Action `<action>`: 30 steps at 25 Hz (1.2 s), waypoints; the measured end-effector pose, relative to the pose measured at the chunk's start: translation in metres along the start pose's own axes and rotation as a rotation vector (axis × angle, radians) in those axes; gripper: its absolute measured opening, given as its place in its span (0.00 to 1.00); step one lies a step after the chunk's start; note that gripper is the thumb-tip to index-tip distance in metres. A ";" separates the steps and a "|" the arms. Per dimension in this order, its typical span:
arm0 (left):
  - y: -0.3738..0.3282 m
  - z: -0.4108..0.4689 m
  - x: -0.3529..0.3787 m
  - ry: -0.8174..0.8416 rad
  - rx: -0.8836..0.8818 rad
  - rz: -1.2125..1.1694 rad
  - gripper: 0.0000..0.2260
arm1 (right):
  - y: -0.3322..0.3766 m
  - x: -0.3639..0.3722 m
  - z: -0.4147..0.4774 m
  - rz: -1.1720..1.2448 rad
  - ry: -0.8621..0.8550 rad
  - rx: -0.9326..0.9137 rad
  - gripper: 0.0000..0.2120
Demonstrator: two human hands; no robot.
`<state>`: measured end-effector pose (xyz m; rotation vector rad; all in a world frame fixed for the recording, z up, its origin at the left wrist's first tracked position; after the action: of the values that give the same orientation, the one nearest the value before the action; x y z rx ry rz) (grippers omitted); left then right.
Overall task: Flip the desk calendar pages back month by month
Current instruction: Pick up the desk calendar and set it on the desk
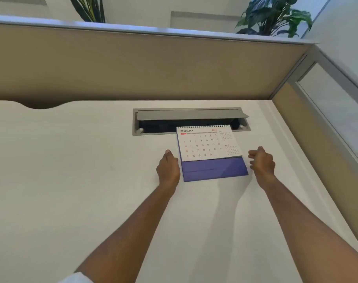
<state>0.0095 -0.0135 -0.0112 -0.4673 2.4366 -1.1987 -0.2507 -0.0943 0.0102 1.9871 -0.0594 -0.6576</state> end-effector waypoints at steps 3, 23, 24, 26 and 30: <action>-0.004 0.011 0.016 0.031 -0.067 -0.022 0.21 | -0.010 0.006 0.018 0.104 -0.022 0.120 0.20; -0.013 0.011 0.007 0.101 -0.185 -0.182 0.06 | -0.008 0.031 0.007 0.330 0.044 0.204 0.09; -0.010 0.008 0.000 0.109 -0.205 -0.239 0.05 | -0.008 0.032 0.000 0.359 0.053 0.209 0.07; -0.006 0.000 -0.015 0.142 -0.227 -0.364 0.08 | -0.008 0.037 -0.015 0.397 0.081 0.208 0.08; -0.006 -0.015 -0.057 0.139 -0.234 -0.551 0.12 | -0.008 0.054 -0.059 0.437 0.194 0.145 0.12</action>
<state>0.0528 0.0189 0.0122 -1.2249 2.6721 -1.1716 -0.1790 -0.0597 0.0012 2.0747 -0.4207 -0.1813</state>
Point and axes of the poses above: each hand's wrist, its own z-axis towards the middle knuckle, its own x-axis out of the palm, y = z × x, the point moved 2 cm from there along z, towards the middle knuckle, and after that the axes turned 4 degrees about z, right-handed, at the moved point
